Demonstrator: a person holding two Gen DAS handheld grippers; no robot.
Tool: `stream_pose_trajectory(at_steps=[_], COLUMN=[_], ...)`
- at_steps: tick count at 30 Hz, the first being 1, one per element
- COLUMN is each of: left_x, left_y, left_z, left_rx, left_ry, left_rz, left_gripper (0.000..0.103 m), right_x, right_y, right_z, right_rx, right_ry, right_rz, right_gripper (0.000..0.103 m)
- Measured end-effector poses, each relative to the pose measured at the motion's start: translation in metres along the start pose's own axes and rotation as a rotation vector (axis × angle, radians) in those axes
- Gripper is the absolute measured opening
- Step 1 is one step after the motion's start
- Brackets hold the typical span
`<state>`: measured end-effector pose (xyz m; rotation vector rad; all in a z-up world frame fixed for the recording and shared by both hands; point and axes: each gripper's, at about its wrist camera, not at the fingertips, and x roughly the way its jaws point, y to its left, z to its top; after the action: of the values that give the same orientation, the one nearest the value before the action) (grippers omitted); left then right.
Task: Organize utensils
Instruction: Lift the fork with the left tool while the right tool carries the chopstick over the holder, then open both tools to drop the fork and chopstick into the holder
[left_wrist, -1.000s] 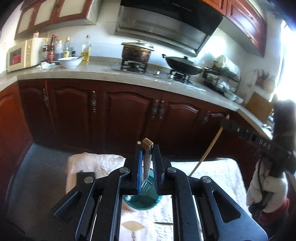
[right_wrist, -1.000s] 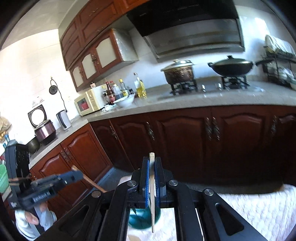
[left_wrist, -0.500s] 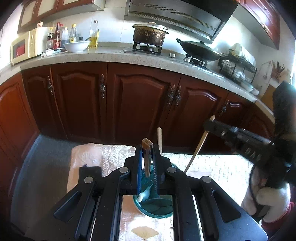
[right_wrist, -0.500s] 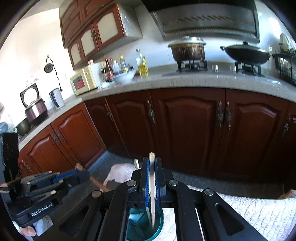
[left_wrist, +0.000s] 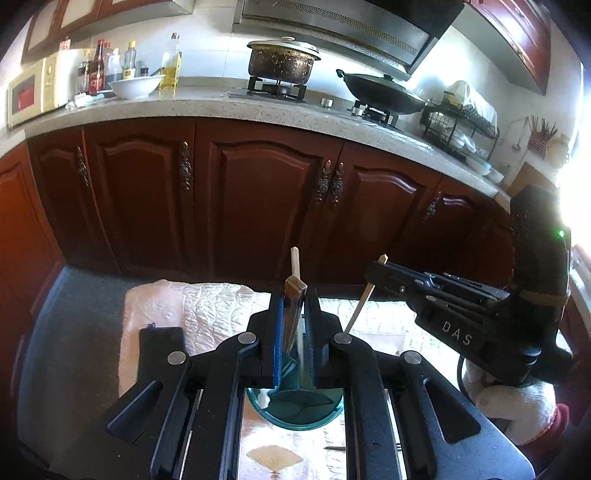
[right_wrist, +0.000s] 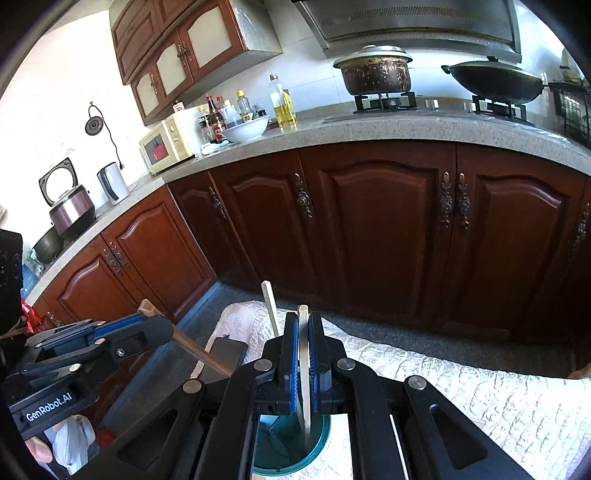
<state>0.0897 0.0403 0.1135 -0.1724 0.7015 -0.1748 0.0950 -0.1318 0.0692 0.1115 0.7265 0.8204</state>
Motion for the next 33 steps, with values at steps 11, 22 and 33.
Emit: stream_pose_trajectory(at_steps=[11,22,33], left_x=[0.004,0.034,0.063], left_y=[0.016,0.019,0.017], left_z=[0.017,0.021,0.006], left_rx=[-0.009,0.071,0.093], left_ry=[0.050,0.100,0.194], left_rz=[-0.092,-0.154,-0.179], left_gripper=[0.010,0.010,0.011], right_x=[0.002,0.013,0.024], right_y=[-0.002,-0.004,-0.005], right_z=[0.002,0.002,0.004], right_rx=[0.002,0.025,0.036], right_ry=[0.011,0.039,0.058], right_rz=[0.010,0.034,0.045], right_gripper=[0.005,0.005,0.005])
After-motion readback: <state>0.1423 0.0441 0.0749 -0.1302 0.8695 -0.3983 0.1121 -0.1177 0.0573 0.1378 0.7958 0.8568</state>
